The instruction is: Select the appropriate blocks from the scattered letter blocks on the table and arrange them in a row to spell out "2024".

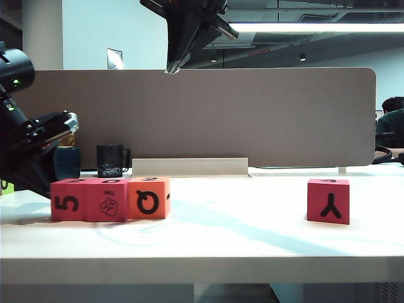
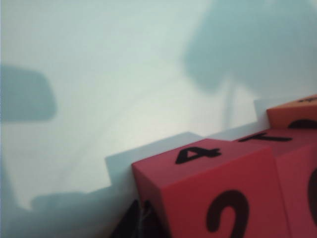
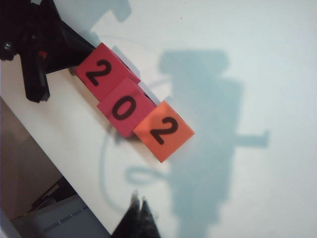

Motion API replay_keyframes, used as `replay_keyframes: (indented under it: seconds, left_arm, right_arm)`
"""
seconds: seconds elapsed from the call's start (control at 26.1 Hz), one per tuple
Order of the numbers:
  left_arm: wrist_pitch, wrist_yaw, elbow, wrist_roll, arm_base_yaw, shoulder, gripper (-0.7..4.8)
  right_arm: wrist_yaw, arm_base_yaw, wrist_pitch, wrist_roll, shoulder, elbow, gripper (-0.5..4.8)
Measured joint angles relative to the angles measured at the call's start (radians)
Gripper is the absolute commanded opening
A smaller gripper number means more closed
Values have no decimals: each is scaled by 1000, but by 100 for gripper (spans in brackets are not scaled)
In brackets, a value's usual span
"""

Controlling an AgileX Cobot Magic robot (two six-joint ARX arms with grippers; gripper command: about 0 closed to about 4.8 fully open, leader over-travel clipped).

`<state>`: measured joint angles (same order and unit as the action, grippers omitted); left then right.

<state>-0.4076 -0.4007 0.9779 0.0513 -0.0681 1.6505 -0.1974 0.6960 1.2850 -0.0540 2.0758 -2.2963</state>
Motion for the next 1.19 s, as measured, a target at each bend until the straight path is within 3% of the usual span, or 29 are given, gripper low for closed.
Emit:
replay_keyframes:
  seconds: [0.8, 1.03, 1.19]
  left_arm:
    - [29, -24, 0, -3, -100, 0, -6]
    - [-12, 103, 53, -3, -100, 2, -6]
    - [-82, 125, 146, 0, -100, -1, -6]
  right_arm:
    - [21, -35, 48, -20, 0, 0, -1]
    - [21, -57, 62, -20, 0, 0, -1]
    - [50, -90, 83, -21, 0, 0, -1]
